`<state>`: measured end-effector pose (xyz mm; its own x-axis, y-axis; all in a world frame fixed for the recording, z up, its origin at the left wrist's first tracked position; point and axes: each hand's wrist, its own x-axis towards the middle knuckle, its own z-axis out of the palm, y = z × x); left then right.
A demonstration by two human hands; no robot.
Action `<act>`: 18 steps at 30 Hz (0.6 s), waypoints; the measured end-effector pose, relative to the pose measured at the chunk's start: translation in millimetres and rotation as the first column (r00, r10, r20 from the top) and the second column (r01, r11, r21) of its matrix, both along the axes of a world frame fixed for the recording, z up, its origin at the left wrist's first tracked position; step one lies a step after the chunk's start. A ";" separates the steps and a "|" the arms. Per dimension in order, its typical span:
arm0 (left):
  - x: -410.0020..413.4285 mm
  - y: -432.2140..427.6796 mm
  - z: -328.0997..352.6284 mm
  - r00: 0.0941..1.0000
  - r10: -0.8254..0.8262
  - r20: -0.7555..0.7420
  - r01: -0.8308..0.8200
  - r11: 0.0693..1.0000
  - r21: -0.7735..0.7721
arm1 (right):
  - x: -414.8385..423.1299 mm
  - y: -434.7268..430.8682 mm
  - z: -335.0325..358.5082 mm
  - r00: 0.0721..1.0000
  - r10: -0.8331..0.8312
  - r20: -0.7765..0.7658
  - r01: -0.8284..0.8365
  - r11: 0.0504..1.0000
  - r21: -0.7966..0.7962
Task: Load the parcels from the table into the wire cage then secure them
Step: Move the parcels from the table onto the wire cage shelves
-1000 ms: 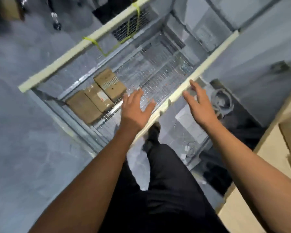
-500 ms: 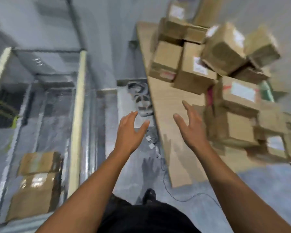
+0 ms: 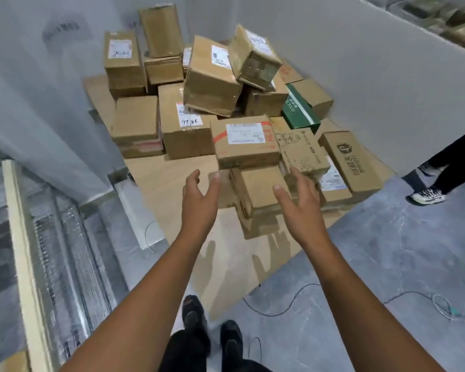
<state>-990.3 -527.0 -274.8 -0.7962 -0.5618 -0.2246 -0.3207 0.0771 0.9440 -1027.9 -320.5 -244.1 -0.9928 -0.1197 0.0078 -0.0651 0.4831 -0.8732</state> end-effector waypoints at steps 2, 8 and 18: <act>-26.2 -4.8 4.8 1.000 0.010 0.001 -0.010 1.000 0.023 | -18.5 -5.6 -1.5 1.000 -0.009 0.008 0.009 1.000 0.028; -86.1 -7.1 -6.6 0.999 -0.023 0.030 0.020 0.995 0.098 | -68.6 -18.1 -6.2 0.998 -0.054 0.011 0.051 0.988 0.147; -116.5 -16.9 -27.3 0.999 -0.044 0.019 0.035 0.941 0.335 | -103.9 -33.3 -18.9 0.995 -0.090 0.054 0.072 0.961 0.266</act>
<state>-1106.8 -543.9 -302.1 -0.8075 -0.4188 -0.4154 -0.3488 -0.2289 0.9088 -1131.8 -353.8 -263.0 -0.9966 -0.0281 -0.0779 0.0363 0.6975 -0.7156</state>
